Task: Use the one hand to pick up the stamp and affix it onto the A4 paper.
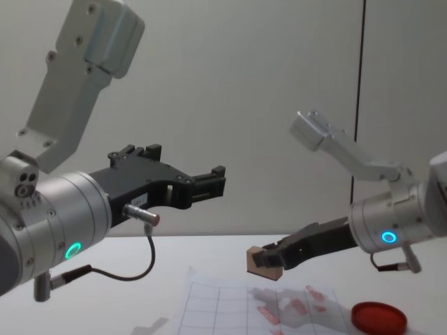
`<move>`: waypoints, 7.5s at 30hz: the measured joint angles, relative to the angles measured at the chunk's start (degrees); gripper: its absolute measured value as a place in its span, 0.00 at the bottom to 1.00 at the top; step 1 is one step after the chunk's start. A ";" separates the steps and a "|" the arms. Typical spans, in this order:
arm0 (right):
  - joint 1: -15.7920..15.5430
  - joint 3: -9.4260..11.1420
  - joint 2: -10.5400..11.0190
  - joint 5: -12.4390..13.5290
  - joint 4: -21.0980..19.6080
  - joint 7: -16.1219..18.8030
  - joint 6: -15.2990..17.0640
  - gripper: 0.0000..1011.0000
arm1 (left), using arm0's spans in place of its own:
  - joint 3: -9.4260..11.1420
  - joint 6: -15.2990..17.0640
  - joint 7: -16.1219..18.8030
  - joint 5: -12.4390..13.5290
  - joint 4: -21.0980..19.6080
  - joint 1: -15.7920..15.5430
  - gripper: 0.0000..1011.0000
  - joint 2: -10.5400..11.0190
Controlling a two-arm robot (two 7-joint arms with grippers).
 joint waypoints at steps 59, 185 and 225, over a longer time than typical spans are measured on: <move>8.75 -3.98 -4.67 -0.63 17.51 0.74 -0.32 0.22 | 0.00 0.00 0.00 0.00 0.00 0.00 0.99 0.00; -9.55 -1.62 3.94 12.53 -19.27 -16.08 14.25 0.21 | 0.00 0.00 0.00 0.00 0.00 0.00 0.99 0.00; -4.06 -5.21 0.93 4.86 -7.90 -10.31 7.86 0.22 | 0.00 0.00 0.00 0.00 0.00 0.00 0.99 0.00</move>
